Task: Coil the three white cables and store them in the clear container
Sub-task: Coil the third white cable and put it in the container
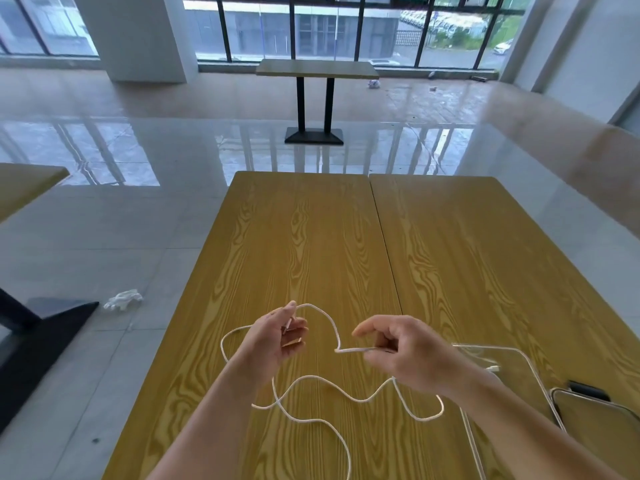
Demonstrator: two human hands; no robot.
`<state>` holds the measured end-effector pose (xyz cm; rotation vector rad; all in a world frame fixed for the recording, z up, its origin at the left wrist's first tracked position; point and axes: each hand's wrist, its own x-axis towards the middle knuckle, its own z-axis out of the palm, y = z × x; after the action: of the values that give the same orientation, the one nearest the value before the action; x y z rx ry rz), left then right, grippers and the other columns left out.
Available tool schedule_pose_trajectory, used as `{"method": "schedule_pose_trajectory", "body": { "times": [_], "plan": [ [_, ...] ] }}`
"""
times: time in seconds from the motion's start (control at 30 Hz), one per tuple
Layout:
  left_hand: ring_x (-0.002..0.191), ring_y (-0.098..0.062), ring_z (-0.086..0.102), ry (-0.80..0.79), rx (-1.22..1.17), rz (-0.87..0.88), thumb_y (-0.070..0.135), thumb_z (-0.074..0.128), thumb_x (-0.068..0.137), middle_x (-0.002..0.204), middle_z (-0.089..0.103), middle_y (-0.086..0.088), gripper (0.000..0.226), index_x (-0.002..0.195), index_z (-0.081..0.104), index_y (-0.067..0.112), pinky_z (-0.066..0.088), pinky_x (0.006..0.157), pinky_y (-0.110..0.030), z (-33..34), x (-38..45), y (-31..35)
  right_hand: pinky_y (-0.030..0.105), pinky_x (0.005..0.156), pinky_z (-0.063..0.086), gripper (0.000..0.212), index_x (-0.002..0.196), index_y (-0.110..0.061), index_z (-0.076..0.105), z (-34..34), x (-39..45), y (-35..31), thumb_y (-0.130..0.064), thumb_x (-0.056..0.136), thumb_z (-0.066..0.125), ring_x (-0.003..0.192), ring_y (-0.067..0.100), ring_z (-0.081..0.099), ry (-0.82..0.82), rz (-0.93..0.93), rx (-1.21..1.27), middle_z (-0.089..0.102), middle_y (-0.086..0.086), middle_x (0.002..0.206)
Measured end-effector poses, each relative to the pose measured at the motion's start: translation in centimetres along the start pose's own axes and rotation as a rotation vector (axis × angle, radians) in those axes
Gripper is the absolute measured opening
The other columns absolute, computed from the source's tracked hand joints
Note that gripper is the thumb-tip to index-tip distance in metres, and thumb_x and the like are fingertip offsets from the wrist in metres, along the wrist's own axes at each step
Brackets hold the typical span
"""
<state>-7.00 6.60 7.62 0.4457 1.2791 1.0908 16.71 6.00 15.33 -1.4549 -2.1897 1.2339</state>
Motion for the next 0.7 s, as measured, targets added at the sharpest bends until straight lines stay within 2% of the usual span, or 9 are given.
{"method": "schedule_pose_trajectory", "body": {
  "times": [0.13,0.2,0.23,0.27,0.37,0.43,0.5,0.6,0.7],
  "plan": [
    [0.109,-0.023,0.066,-0.036,0.097,0.079,0.024,0.053,0.101,0.104,0.075,-0.008,0.018,0.092,0.062,0.011,0.05,0.093,-0.042,1.1,-1.2,1.0,0.018,0.055,0.046,0.025,0.114,-0.034,0.067,0.7,0.2,-1.3,-0.039,0.089,0.068,0.055,0.001,0.05,-0.153,0.032,-0.223,0.052,-0.011,0.067],
    [0.114,-0.023,0.065,-0.069,0.113,0.103,0.019,0.055,0.099,0.106,0.076,-0.005,0.015,0.087,0.062,0.013,0.049,0.098,-0.044,1.3,-1.7,1.4,0.013,0.048,0.039,0.013,0.09,-0.03,0.07,1.1,0.1,-2.3,-0.04,0.094,0.061,0.045,-0.002,0.049,-0.184,-0.001,-0.263,0.053,-0.013,0.059],
    [0.116,-0.023,0.064,-0.079,0.11,0.122,0.017,0.058,0.096,0.107,0.076,-0.004,0.015,0.081,0.061,0.014,0.047,0.101,-0.046,1.4,-1.9,1.5,0.012,0.046,0.037,0.026,0.075,-0.026,0.064,1.2,0.0,-2.6,-0.038,0.098,0.057,0.041,-0.002,0.047,-0.193,-0.015,-0.258,0.051,-0.014,0.055],
    [0.118,-0.022,0.063,-0.088,0.098,0.142,0.016,0.061,0.09,0.109,0.076,-0.005,0.016,0.075,0.059,0.015,0.046,0.103,-0.048,1.5,-2.2,1.7,0.012,0.043,0.035,0.037,0.067,-0.021,0.057,1.4,-0.1,-3.0,-0.037,0.1,0.053,0.039,0.001,0.043,-0.194,-0.031,-0.242,0.05,-0.012,0.053],
    [0.121,-0.025,0.061,-0.17,-0.041,0.158,0.019,0.059,0.074,0.118,0.073,-0.009,0.013,0.064,0.051,0.017,0.043,0.103,-0.05,1.5,-2.8,2.1,0.015,0.041,0.031,0.042,0.078,-0.002,0.052,1.4,-0.3,-3.6,-0.035,0.103,0.047,0.044,0.005,0.035,-0.17,-0.099,-0.221,0.046,-0.002,0.063],
    [0.123,-0.03,0.06,-0.228,-0.134,0.152,0.018,0.058,0.073,0.123,0.07,-0.013,0.016,0.062,0.046,0.017,0.041,0.105,-0.053,1.4,-3.1,2.4,0.015,0.041,0.031,0.042,0.081,0.001,0.053,1.3,-0.2,-4.0,-0.034,0.104,0.047,0.044,0.005,0.034,-0.152,-0.131,-0.189,0.045,0.0,0.064],
    [0.124,-0.031,0.059,-0.241,-0.134,0.176,0.018,0.059,0.073,0.125,0.069,-0.015,0.018,0.062,0.044,0.018,0.039,0.107,-0.057,1.6,-3.3,2.5,0.017,0.041,0.033,0.04,0.082,-0.004,0.057,1.0,-0.3,-4.2,-0.036,0.104,0.047,0.044,0.003,0.035,-0.124,-0.146,-0.122,0.046,-0.001,0.063],
    [0.123,-0.025,0.06,-0.158,-0.014,0.26,0.02,0.062,0.073,0.12,0.072,-0.008,0.021,0.057,0.048,0.021,0.042,0.105,-0.056,2.2,-3.8,2.7,0.025,0.044,0.036,0.033,0.086,-0.01,0.062,0.5,-0.3,-4.5,-0.034,0.104,0.047,0.047,0.007,0.039,-0.088,-0.183,-0.071,0.048,-0.004,0.062],
    [0.122,-0.026,0.061,-0.163,0.042,0.291,0.02,0.063,0.075,0.121,0.072,-0.006,0.021,0.058,0.05,0.02,0.054,0.092,-0.048,3.0,-4.1,2.9,0.024,0.044,0.035,0.025,0.092,-0.016,0.069,0.1,-0.2,-4.6,-0.031,0.101,0.052,0.043,0.005,0.037,-0.051,-0.224,-0.032,0.046,-0.011,0.054]
  ]
}}
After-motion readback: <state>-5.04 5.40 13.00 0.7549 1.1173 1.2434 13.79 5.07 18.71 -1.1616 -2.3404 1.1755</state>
